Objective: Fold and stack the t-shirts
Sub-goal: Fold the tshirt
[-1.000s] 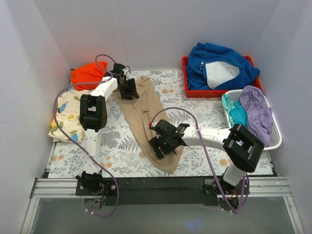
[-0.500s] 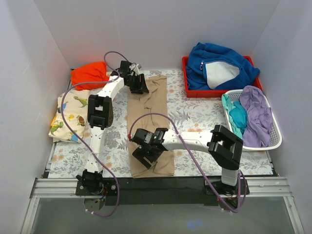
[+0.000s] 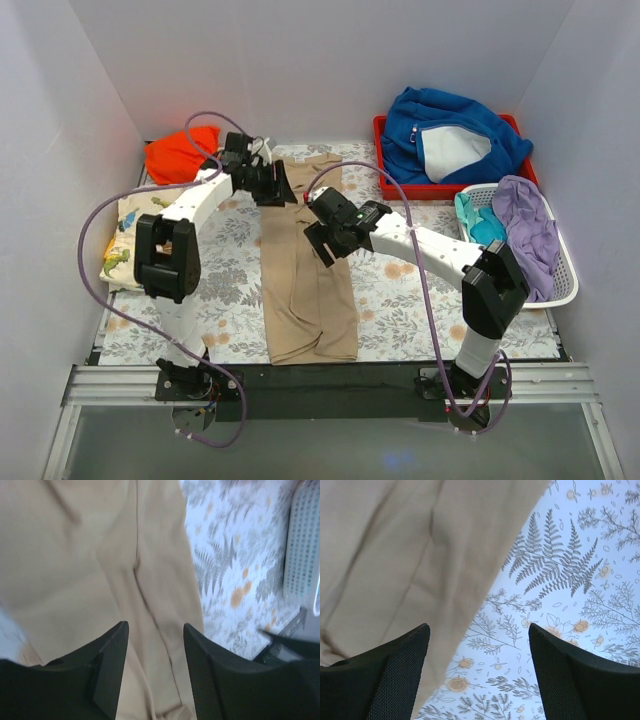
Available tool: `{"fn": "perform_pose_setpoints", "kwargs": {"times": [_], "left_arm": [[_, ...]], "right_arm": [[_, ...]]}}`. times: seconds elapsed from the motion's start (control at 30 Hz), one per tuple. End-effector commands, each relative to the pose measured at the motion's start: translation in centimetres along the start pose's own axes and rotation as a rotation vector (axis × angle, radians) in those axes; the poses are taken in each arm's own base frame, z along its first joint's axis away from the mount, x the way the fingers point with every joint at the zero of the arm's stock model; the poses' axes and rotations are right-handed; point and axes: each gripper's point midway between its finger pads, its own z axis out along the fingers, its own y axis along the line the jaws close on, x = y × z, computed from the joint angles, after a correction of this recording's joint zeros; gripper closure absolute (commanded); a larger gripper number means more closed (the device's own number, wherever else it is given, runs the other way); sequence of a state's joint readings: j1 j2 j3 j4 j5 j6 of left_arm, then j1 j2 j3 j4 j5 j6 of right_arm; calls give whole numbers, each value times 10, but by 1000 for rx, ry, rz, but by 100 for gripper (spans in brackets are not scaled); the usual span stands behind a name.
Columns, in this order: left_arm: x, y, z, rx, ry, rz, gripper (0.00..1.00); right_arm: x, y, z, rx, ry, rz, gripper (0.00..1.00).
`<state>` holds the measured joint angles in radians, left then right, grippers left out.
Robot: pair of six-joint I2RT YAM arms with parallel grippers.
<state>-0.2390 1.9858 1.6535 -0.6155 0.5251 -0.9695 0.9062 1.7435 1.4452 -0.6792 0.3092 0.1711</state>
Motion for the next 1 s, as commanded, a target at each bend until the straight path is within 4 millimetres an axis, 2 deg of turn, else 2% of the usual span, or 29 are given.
{"fn": "perform_pose_setpoints", "kwargs": {"times": [0.0,0.03,0.07,0.1,0.13,0.17,0.23,0.27,0.3,0.37,0.4,0.47,0.6,0.77,0.87,0.97], "left_arm": [[73,-12,-18,56,103,-103,54],[81,-23,-36,65,76,-93,54],[109,-14,-38,39,113,-125,54],[121,-14,-44,18,113,-152,54],[127,-25,-58,38,88,-136,53],[154,-20,-60,27,130,-163,53],[179,-34,-67,46,167,-190,53],[186,-42,-77,57,157,-190,53],[210,-45,-77,53,201,-196,53],[223,-54,-86,73,207,-231,53],[238,-55,-87,72,231,-239,53],[249,-63,-96,98,249,-271,54],[291,-67,-108,85,334,-295,54],[329,-52,-124,1,387,-336,55],[340,-42,-129,-48,365,-346,54],[341,-31,-127,-97,320,-352,53]], "right_arm": [[15,-15,20,27,44,-14,15],[13,-16,24,17,24,-2,15],[20,-22,29,10,35,13,15],[21,-14,30,-47,29,25,15],[17,-14,32,-66,10,44,15],[22,-12,34,-81,16,55,15],[17,-7,33,-118,-4,66,15],[15,-5,32,-135,-9,68,15],[11,1,32,-167,-13,67,16],[6,11,31,-215,-24,72,16],[2,14,31,-232,-29,73,16],[-1,16,30,-247,-35,75,17],[-3,32,21,-345,-52,80,17],[7,35,14,-373,-44,97,17],[15,35,12,-375,-35,107,18],[18,35,6,-381,-40,119,18]]}}
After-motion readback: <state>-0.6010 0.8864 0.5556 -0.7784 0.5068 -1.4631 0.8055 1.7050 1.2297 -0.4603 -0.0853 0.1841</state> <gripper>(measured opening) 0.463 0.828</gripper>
